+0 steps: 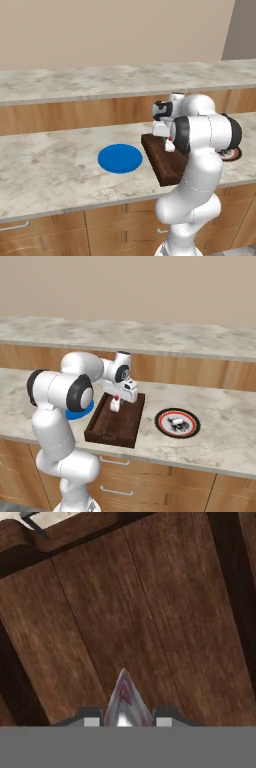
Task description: Move the dessert items from the plates to the tray.
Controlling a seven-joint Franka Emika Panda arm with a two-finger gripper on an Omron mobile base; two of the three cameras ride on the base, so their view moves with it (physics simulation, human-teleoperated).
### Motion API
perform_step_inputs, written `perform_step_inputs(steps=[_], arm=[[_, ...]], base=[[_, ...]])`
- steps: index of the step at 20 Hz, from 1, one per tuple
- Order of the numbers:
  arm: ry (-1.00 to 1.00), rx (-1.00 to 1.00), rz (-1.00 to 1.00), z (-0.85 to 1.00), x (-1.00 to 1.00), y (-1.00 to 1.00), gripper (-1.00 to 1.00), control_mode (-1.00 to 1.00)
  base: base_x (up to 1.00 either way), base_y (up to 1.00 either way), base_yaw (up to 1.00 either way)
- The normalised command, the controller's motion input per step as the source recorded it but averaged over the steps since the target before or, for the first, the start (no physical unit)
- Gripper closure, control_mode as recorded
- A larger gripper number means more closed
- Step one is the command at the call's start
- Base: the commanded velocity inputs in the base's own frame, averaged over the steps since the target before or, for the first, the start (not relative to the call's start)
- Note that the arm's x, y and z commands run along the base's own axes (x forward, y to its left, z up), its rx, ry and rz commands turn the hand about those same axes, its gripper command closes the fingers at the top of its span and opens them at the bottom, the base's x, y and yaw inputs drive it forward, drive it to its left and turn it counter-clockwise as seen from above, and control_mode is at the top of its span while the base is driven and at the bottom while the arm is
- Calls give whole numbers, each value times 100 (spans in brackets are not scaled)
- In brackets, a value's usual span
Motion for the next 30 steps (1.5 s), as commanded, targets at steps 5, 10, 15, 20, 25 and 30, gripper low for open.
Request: perform_step_inputs(steps=[5, 10, 15, 20, 25, 30], arm=[[0, 0, 0, -21, 51, -7, 100, -100], [0, 0, 0, -35, 32, -9, 100, -100], [0, 0, 0, -41, 17, -7, -100, -100], [0, 0, 0, -17, 6, -2, -100, -100], [0, 0, 0, 16, -11, -12, -100, -100], [-1, 0, 0, 66, -21, -6, -100, -100]], base=[[0, 0, 0], [0, 0, 0], [0, 0, 0], [0, 0, 0], [0, 0, 0], [0, 0, 0]])
